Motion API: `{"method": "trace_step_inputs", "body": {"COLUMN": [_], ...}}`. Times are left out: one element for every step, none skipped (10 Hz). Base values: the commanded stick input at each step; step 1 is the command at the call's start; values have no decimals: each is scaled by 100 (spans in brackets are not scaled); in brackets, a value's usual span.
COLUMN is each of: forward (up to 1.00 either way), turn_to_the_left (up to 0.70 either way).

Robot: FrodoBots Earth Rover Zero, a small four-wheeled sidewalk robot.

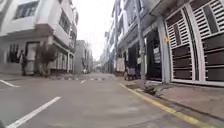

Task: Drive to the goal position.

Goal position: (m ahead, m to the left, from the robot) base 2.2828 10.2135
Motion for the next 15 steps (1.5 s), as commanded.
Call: {"method": "trace_step_inputs", "body": {"forward": [50, 50, 50, 50, 50, 50, 50, 50, 50, 50, 50, 50, 50, 50, 50], "turn_to_the_left": [0, 0, 0, 0, 0, 0, 0, 0, 0, 0, 0, 0, 0, 0, 0]}}
